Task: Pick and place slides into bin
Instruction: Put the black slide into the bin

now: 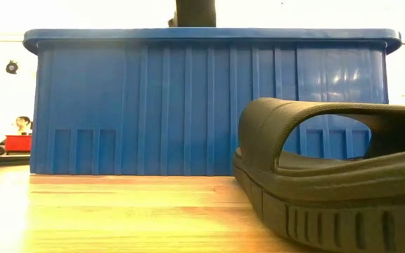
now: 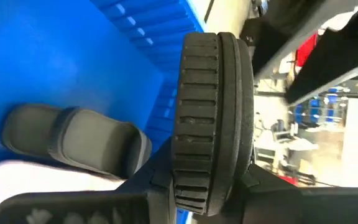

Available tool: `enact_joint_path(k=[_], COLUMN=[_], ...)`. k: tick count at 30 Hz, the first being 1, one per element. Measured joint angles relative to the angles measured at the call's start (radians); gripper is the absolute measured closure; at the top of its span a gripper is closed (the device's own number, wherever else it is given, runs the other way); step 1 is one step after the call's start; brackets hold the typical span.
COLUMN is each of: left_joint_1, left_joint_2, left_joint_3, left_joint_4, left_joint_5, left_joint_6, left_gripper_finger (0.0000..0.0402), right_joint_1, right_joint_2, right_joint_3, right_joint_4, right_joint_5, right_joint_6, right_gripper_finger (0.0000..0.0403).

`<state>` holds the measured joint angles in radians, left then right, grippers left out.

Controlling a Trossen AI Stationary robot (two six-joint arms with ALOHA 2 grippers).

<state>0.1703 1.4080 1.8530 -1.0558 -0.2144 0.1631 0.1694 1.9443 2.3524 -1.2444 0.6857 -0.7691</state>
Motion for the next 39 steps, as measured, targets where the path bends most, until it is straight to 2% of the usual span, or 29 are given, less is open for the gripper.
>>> enact_joint_path(k=[7, 14, 21, 24, 27, 31, 39], left_joint_1=[0.007, 0.008, 0.027, 0.039, 0.052, 0.070, 0.085], left_joint_2=[0.070, 0.135, 0.170, 0.171, 0.173, 0.172, 0.176], left_joint_3=[0.000, -0.002, -0.002, -0.002, -0.002, -0.002, -0.006], left_joint_4=[-0.011, 0.026, 0.032, 0.036, 0.059, 0.107, 0.136], left_joint_5=[-0.012, -0.136, -0.147, -0.153, -0.166, -0.180, -0.213], left_joint_6=[0.009, 0.074, 0.115, 0.146, 0.169, 0.171, 0.271], left_gripper_finger=[0.0118, 0.0118, 0.0119, 0.0132, 0.0161, 0.0219, 0.0379], right_joint_1=[0.010, 0.010, 0.009, 0.008, 0.010, 0.014, 0.014], right_joint_2=[0.027, 0.031, 0.031, 0.031, 0.031, 0.030, 0.027], right_joint_3=[0.000, 0.000, -0.001, -0.001, -0.001, 0.000, 0.000], right_joint_4=[0.000, 0.000, -0.022, -0.022, -0.014, 0.000, 0.001], right_joint_5=[0.025, 0.023, 0.023, 0.025, 0.023, 0.023, 0.026], right_joint_6=[-0.020, -0.021, -0.039, -0.038, -0.045, -0.070, -0.073], right_gripper_finger=[0.0342, 0.0342, 0.0343, 0.0343, 0.0343, 0.0343, 0.0343])
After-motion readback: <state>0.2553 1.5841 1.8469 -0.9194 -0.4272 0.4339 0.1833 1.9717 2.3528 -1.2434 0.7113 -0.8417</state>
